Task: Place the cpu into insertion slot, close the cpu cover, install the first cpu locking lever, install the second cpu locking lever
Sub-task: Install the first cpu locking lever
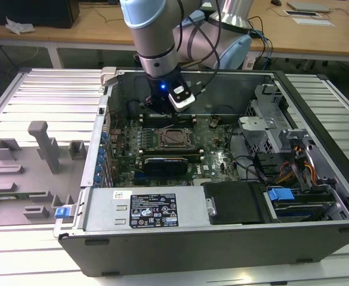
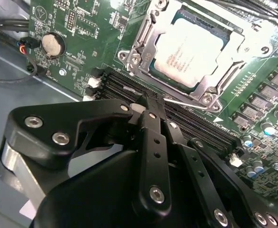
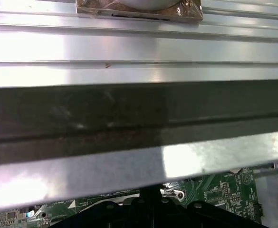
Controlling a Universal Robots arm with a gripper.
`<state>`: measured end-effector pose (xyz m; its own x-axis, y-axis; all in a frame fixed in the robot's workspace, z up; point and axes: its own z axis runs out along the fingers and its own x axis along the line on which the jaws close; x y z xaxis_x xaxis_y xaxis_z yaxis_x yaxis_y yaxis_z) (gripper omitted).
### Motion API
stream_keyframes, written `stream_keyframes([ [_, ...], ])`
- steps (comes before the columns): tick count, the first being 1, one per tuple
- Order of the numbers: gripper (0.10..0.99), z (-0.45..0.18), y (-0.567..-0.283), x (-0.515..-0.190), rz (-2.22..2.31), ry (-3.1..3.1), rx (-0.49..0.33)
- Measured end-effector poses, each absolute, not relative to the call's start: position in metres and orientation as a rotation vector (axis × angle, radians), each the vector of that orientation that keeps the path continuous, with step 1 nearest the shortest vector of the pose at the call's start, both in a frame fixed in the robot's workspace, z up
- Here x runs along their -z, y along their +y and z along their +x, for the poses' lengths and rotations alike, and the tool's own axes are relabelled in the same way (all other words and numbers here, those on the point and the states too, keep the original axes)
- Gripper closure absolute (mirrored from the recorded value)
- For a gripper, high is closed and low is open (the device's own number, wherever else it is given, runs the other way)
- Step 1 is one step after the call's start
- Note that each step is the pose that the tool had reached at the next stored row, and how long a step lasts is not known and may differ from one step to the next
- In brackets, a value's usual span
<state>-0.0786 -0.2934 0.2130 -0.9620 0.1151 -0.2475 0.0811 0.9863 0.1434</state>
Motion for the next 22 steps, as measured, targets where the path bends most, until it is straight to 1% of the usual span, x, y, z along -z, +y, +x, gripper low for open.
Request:
stream_keyframes([
  [22,0.980,-0.079,-0.285,-0.201,0.336,2.851,-0.167],
])
